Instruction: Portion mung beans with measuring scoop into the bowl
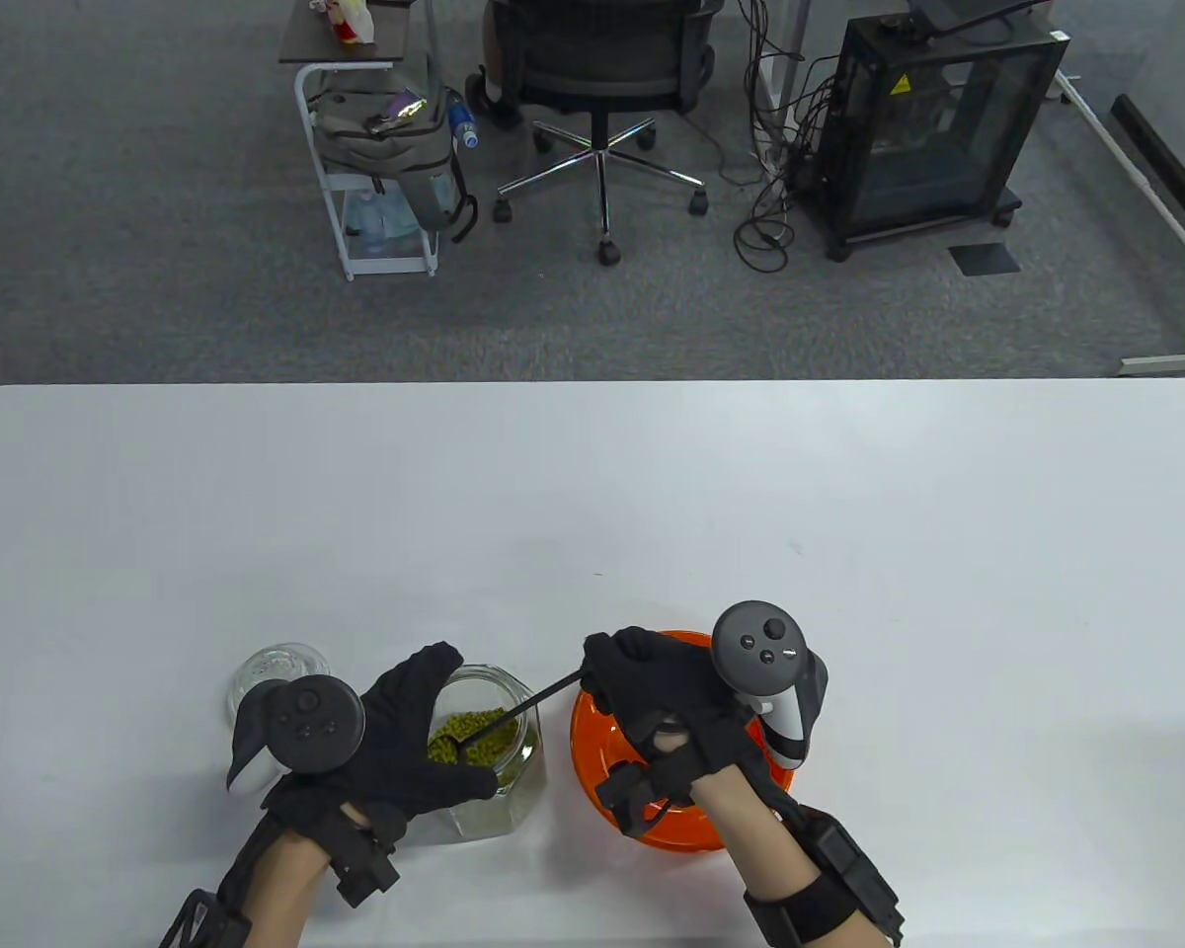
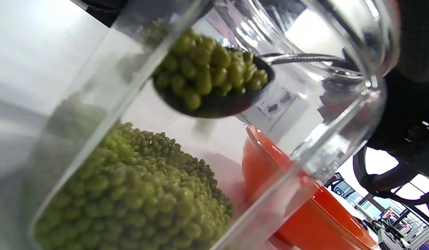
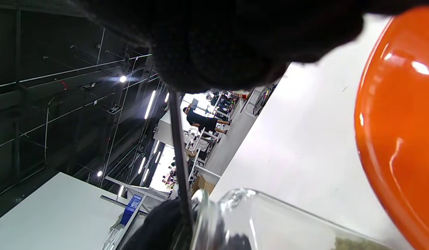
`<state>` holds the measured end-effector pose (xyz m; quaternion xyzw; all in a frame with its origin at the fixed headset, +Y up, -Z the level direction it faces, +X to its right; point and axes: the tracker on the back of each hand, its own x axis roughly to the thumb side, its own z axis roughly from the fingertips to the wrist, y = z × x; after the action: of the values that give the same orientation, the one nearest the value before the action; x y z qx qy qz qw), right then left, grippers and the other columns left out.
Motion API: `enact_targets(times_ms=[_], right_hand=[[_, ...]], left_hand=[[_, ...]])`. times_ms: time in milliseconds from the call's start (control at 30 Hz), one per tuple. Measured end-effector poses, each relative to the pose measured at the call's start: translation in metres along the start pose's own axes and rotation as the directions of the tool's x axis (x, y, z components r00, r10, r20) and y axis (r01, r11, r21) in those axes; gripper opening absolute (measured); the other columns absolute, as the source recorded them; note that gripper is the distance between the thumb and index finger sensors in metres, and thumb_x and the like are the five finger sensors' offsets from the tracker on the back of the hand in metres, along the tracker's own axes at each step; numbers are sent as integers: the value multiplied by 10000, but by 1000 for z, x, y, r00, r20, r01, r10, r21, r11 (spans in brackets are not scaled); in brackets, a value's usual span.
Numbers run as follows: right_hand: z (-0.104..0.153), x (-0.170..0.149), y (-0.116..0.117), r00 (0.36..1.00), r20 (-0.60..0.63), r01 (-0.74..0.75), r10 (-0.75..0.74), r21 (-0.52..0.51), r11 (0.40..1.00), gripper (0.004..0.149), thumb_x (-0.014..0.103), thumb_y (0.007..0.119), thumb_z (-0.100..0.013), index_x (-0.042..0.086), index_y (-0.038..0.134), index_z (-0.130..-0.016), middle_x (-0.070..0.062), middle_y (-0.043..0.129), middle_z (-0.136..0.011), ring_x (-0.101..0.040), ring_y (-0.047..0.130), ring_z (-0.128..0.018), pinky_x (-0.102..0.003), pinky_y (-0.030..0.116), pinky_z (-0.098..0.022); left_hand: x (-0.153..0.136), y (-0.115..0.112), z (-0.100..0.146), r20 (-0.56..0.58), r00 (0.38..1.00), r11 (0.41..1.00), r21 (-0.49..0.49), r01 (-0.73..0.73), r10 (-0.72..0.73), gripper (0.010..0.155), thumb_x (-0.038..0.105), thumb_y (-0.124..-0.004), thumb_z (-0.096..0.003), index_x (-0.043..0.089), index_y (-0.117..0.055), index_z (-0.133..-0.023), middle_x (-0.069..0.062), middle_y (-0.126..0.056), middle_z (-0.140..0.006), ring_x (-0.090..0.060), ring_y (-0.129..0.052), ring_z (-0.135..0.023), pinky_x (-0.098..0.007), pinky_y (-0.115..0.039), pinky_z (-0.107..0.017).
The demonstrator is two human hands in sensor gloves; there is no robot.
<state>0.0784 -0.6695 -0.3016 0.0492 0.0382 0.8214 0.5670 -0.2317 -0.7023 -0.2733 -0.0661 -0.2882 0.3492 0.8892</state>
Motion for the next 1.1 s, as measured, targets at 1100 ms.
enact_targets(times_ms=[1100], right_hand=[[6, -21, -49, 967, -57, 246, -249, -52, 968, 428, 430, 773, -494, 58, 959, -595, -124, 1002, -456, -229, 966, -242, -368, 853, -188]], left_hand=[[0, 0, 0, 1, 1000, 1000, -2, -5, 5, 1241, 832, -861, -395, -11, -273, -1090, -315, -385, -1145, -613, -548, -1025, -762, -488, -722]])
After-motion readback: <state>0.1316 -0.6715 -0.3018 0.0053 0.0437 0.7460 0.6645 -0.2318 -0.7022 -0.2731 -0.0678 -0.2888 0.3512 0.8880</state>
